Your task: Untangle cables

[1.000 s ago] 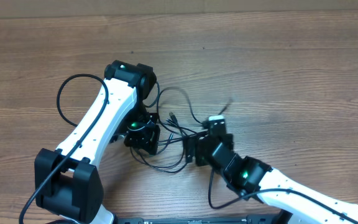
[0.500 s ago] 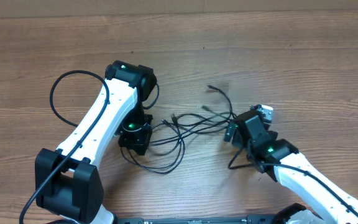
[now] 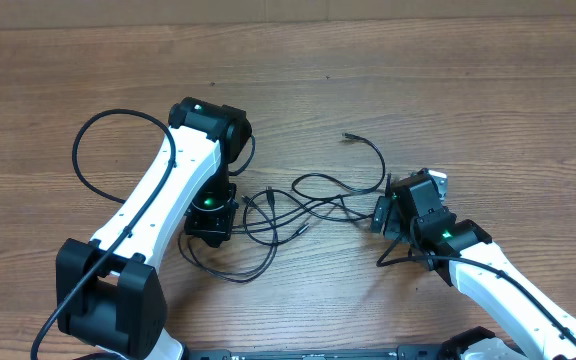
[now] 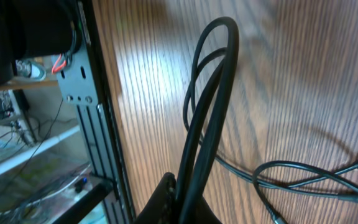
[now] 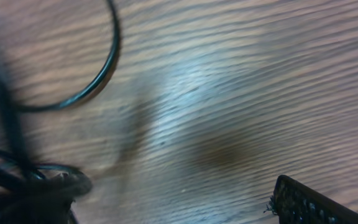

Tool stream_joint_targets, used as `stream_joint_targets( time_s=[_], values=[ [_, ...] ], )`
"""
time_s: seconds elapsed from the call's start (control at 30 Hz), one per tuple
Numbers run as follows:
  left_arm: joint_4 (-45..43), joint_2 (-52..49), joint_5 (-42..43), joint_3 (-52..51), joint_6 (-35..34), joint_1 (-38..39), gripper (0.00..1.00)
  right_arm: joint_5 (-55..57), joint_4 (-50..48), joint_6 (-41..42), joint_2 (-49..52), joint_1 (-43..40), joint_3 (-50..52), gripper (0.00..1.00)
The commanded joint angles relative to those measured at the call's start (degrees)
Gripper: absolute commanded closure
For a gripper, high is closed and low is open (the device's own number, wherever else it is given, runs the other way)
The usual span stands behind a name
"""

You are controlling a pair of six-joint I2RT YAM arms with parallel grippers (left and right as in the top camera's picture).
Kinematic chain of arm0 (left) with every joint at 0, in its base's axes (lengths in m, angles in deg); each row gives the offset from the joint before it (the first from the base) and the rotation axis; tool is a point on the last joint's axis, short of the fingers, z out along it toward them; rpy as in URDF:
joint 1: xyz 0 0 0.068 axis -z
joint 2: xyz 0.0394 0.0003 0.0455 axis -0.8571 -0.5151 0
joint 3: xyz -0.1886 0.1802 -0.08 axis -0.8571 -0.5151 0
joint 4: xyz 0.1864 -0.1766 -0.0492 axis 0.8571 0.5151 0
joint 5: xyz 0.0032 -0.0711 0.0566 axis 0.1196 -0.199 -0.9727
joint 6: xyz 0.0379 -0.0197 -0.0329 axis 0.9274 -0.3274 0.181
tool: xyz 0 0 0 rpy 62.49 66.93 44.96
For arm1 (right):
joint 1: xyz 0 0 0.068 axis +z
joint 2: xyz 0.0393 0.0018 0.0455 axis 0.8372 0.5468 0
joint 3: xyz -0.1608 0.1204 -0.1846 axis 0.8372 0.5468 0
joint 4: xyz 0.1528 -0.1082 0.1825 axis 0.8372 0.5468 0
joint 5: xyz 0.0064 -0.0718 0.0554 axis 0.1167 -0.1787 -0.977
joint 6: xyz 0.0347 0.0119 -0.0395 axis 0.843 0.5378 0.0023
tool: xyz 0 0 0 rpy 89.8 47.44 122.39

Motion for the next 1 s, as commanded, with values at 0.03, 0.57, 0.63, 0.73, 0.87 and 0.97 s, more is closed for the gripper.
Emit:
stream_joint_targets(
  time_s=[0.03,0.57,0.63,0.73,0.87,0.97],
  values=[
    [0.52,-0.09,-7.1,0.68,-2.47,-0.09,0.96,-13.25,-0.22,-10.08,0.07,-0.39,0.02,0.0],
    [0.59,-0.09,-16.52,0.68,2.82,-0.09,0.38,-56.33,-2.01,-24.35,0.04,-0.33,0.02,0.0],
    [0.59,-0.09,-16.68,0.68,4.02,-0.09,0.18,-56.3,-1.99,-23.93,0.07,-0.33,0.02,0.0],
    [0.59,-0.09,-16.68,0.68,5.29,-0.09,0.0,-56.35,-2.08,-23.91,0.07,-0.33,0.02,0.0],
    [0.59,-0.09,-16.74,0.68,7.65,-0.09,0.0,-57.64,-2.38,-22.77,0.04,-0.33,0.02,0.0],
    [0.59,-0.09,-17.81,0.68,8.74,-0.09,0.0,-58.07,-2.73,-19.32,0.04,-0.33,0.02,0.0]
  ],
)
